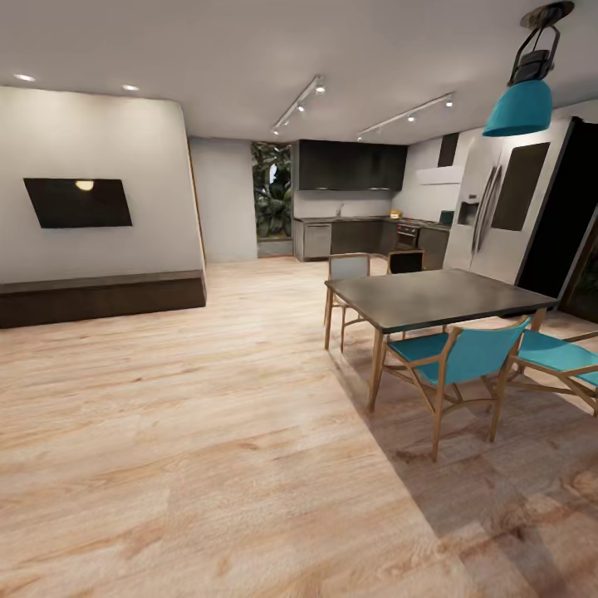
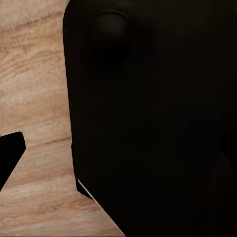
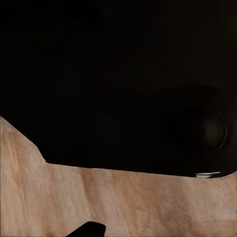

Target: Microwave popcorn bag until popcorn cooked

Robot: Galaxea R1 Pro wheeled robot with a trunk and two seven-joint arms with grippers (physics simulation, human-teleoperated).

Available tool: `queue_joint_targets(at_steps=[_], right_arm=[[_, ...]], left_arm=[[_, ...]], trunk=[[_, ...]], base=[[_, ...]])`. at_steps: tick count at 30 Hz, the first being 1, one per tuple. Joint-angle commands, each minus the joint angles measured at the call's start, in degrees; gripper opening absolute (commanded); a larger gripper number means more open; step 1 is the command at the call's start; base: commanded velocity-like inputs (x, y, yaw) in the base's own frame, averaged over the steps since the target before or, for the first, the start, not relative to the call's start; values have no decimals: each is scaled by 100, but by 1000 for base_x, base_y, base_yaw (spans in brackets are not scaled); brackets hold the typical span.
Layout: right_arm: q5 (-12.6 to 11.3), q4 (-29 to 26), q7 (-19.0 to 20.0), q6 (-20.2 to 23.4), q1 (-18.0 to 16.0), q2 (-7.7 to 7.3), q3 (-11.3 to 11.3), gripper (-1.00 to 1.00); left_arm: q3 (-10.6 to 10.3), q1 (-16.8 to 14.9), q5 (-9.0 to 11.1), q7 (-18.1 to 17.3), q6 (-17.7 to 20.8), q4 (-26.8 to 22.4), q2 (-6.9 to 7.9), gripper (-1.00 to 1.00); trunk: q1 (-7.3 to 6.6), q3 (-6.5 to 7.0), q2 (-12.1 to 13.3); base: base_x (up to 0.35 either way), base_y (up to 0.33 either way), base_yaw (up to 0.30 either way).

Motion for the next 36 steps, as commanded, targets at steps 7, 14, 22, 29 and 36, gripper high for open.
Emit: queue_joint_targets(at_steps=[7,14,22,29,36], right_arm=[[-26,-75,8,-90,-167,-194,-1,100],[-24,-79,9,-314,-194,-238,8,100],[-21,-74,9,-571,-196,-237,9,100],[-18,-76,1,-1230,-196,-237,9,100],[-18,-75,-9,-1230,-196,-237,9,100]], left_arm=[[0,-8,0,-34,-9,-150,-125,100],[8,-9,0,-41,0,-176,-245,100],[5,-7,3,-49,79,-177,-298,100],[29,-8,34,-18,64,-208,-212,100],[698,-1,54,1,35,-203,-14,100]], trunk=[[0,-3,-2],[0,-3,-2],[0,-3,-2],[0,-3,-2],[0,-3,-2]], base=[[0,0,0],[0,0,0],[7,0,0],[270,0,4],[342,0,224]])
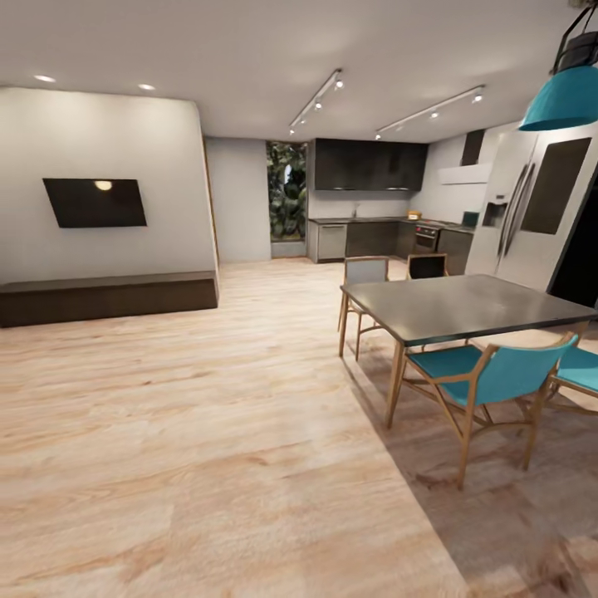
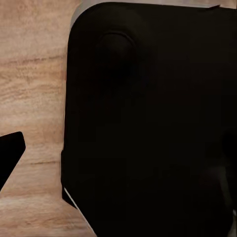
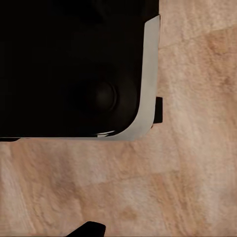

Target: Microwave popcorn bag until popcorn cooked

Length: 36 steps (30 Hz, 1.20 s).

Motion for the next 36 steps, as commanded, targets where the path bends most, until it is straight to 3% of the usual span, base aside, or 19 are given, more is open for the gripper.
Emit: queue_joint_targets(at_steps=[1,3,5,19,36], right_arm=[[-2,3,-1,-19,-4,-1,1,100],[-2,5,-1,-19,-4,-1,1,100],[-2,5,-3,-18,-5,-1,1,100],[2,1,-19,-15,-8,-1,19,100],[4,0,-26,-20,-9,-1,3,100]], left_arm=[[204,-3,5,0,9,-6,2,100],[512,-5,4,-1,21,-5,7,100],[604,-7,4,-4,40,-5,8,100],[626,-1,4,-1,48,-5,5,100],[635,6,4,-1,56,-5,5,100]], trunk=[[3,-5,-2],[3,-5,-2],[3,-5,-2],[3,-5,-2],[3,-5,-2]], base=[[343,0,270],[344,0,273],[344,0,275],[344,0,108],[344,0,253]])
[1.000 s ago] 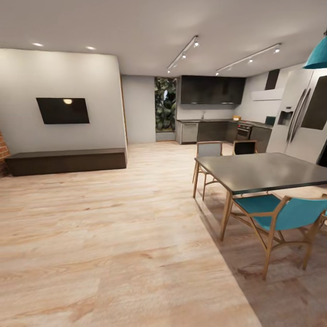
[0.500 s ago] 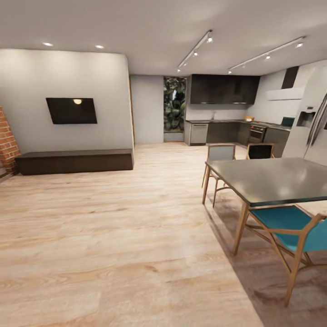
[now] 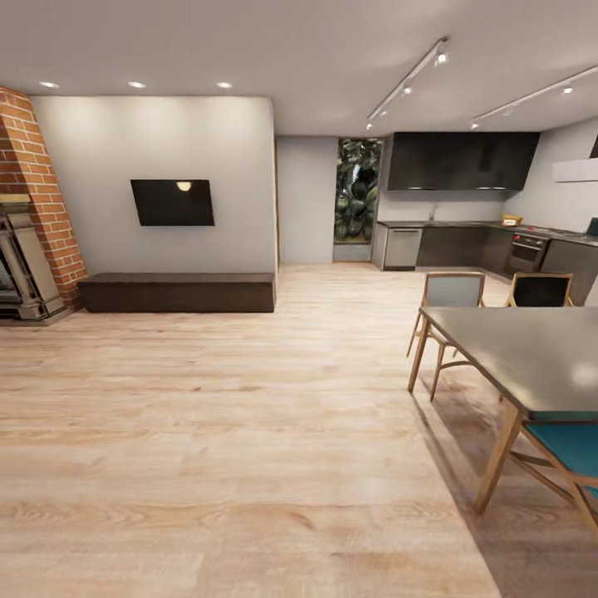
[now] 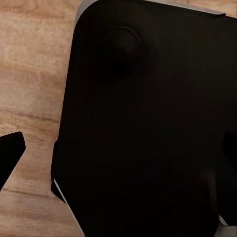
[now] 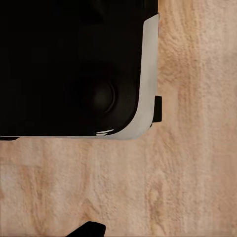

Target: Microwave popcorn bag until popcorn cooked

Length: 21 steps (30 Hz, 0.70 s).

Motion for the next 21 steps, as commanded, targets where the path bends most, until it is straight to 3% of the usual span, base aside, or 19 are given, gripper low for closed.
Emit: queue_joint_targets(at_steps=[1,21], right_arm=[[0,4,-2,-17,-3,0,9,100],[2,4,0,-18,-3,-1,26,100]], left_arm=[[23,-2,5,0,8,-9,-1,100],[18,-7,5,-1,8,-9,-1,100]], trunk=[[3,-5,-2],[3,-5,-2]], base=[[344,0,69],[344,9,5]])
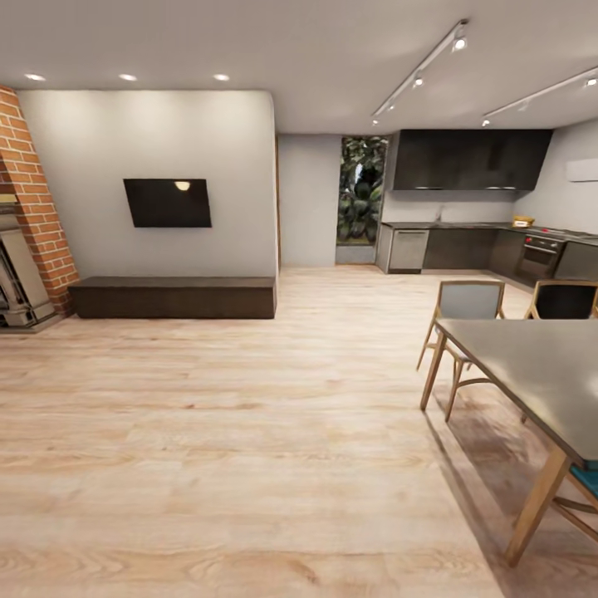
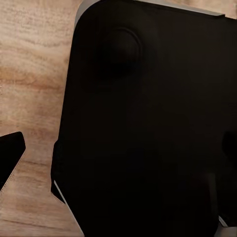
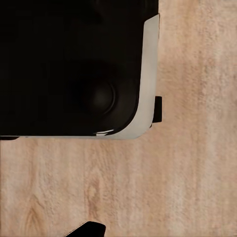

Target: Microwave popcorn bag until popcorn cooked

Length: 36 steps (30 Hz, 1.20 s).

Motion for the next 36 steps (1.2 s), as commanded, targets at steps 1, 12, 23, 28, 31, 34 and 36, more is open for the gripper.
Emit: queue_joint_targets(at_steps=[1,12,23,28,31,34,36], right_arm=[[-1,5,-4,-19,-3,0,3,100],[-1,5,-6,-19,-3,-1,3,100],[-1,5,-5,-19,-3,-1,3,100],[-1,5,-7,-19,-3,-3,3,100],[-1,5,-7,-19,-3,-2,3,100],[-1,5,-6,-19,-3,-2,3,100],[-1,5,-7,-19,-3,-2,3,100]], left_arm=[[22,-3,5,0,8,-7,-1,100],[20,-3,5,1,9,-7,-1,100],[20,-4,5,1,9,-7,-1,100],[20,0,5,-1,3,-7,-1,100],[15,3,5,-5,1,-7,-1,100],[12,4,5,-3,3,-7,-7,100],[11,5,5,-2,6,-7,-9,100]], trunk=[[3,-5,-2],[3,-5,-2],[3,-5,-2],[3,-5,-2],[3,-5,-2],[3,-5,-2],[3,-5,-2]], base=[[343,72,0],[343,79,0],[343,80,0],[343,80,0],[343,80,0],[343,80,0],[343,80,0]])
